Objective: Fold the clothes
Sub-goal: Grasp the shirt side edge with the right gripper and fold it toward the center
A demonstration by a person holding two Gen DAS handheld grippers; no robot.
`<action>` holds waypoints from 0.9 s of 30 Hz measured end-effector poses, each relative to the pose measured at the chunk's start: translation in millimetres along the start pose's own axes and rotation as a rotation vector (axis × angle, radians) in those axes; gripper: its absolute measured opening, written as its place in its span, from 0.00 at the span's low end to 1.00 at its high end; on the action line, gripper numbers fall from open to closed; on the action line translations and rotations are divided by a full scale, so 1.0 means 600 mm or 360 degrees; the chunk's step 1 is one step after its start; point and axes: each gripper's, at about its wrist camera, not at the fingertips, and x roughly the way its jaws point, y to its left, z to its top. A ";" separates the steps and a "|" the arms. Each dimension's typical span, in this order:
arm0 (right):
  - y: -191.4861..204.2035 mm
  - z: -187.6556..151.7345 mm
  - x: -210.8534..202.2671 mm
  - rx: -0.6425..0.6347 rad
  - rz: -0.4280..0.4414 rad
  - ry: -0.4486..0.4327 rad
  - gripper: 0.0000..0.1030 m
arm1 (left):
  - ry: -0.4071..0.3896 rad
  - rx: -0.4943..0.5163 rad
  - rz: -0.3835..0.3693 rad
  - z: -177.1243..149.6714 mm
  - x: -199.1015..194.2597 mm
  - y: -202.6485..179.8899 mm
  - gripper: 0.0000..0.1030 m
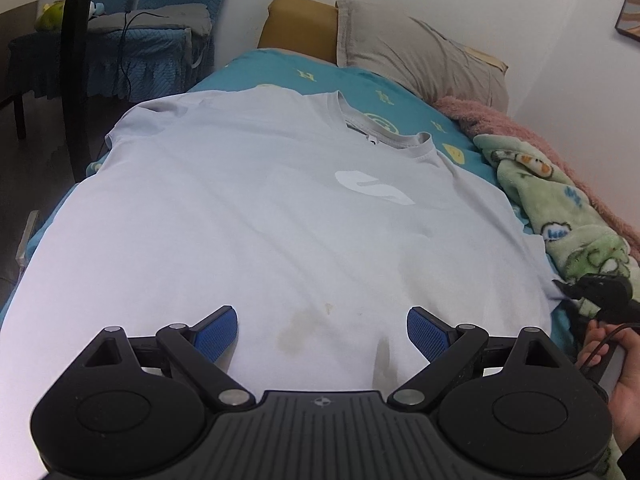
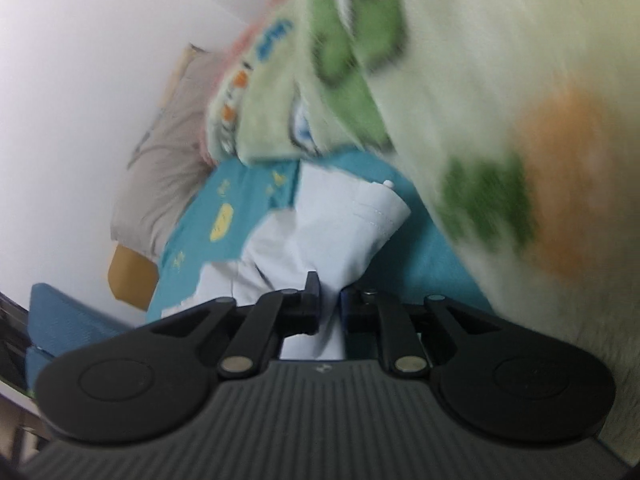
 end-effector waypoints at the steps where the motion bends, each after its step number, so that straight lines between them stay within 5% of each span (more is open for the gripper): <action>1: -0.006 -0.001 0.005 0.0029 0.0008 0.0040 0.44 | -0.0001 0.0001 0.0000 0.000 -0.001 0.000 0.91; 4: -0.004 -0.008 0.012 0.0004 0.0083 0.0058 0.57 | -0.0003 0.0006 0.0001 0.000 -0.002 -0.001 0.91; 19: 0.020 -0.006 0.089 -0.0143 0.0293 -0.0118 0.58 | 0.0058 -0.0022 -0.0014 0.000 0.015 -0.005 0.91; 24: 0.052 0.017 0.130 -0.0256 0.0221 -0.0182 0.57 | 0.0056 -0.0049 -0.0020 0.009 0.019 -0.009 0.91; 25: 0.061 0.022 0.135 -0.0289 0.0196 -0.0194 0.52 | 0.0058 -0.0054 -0.0020 0.010 0.020 -0.009 0.91; 27: 0.088 0.033 0.129 -0.0402 0.0108 -0.0216 0.21 | 0.0062 -0.0068 -0.0014 0.013 0.020 -0.008 0.91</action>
